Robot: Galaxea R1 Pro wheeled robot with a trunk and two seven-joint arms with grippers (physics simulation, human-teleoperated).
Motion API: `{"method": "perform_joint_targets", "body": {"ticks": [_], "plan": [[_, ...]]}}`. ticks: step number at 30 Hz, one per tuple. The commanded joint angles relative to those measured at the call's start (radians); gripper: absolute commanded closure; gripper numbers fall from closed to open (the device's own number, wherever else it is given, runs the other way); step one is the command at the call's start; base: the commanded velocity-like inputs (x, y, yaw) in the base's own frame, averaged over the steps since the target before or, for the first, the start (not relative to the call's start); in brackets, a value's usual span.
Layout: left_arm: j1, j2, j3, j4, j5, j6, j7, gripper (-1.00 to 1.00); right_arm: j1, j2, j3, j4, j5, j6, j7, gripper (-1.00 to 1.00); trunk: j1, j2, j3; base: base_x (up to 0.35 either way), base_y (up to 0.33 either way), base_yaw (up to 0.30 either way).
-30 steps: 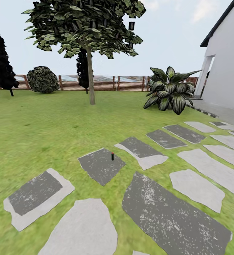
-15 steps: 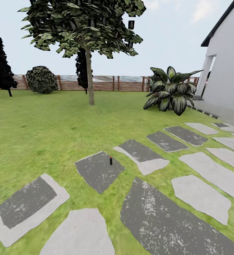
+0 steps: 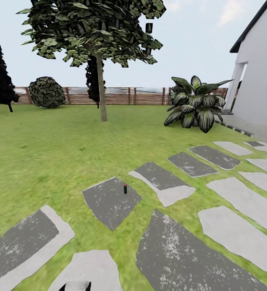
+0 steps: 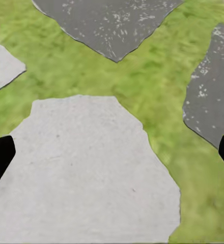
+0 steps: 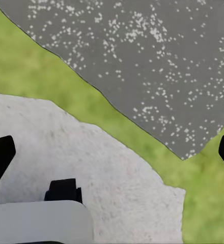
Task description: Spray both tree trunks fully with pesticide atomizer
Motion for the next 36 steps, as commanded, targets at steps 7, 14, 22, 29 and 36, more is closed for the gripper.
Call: {"method": "perform_joint_targets", "body": {"ticks": [7, 14, 22, 29, 36], "plan": [[0.0, -0.034, -0.004, -0.279, 0.0, -0.002, 0.0, -1.0, 0.0, 0.0, 0.0, 0.0, 0.0, 0.0, 0.0, -1.0, 0.0, 0.0, 0.0, 0.033, -0.009, 0.0], [0.0, -0.045, -0.001, -0.394, 0.0, -0.003, 0.003, -1.0, 0.0, 0.0, 0.0, 0.0, 0.0, 0.0, 0.0, -1.0, 0.0, 0.0, 0.0, 0.004, -0.001, 0.0], [0.0, -0.046, -0.001, -0.366, -0.001, -0.005, 0.002, -1.0, 0.0, -0.001, 0.0, 0.0, 0.001, 0.0, 0.0, -1.0, 0.0, 0.0, 0.0, 0.146, -0.007, 0.0], [0.0, -0.05, -0.006, -0.356, -0.004, -0.004, 0.001, -1.0, 0.0, 0.0, 0.0, 0.0, 0.002, 0.001, 0.0, -1.0, 0.0, 0.0, 0.0, 0.3, -0.135, 0.0], [0.0, -0.088, -0.014, -0.298, -0.007, -0.006, -0.002, -1.0, 0.0, 0.0, 0.0, 0.0, 0.002, 0.002, 0.0, -1.0, 0.0, 0.0, 0.0, 0.233, -0.133, 0.0]]}}
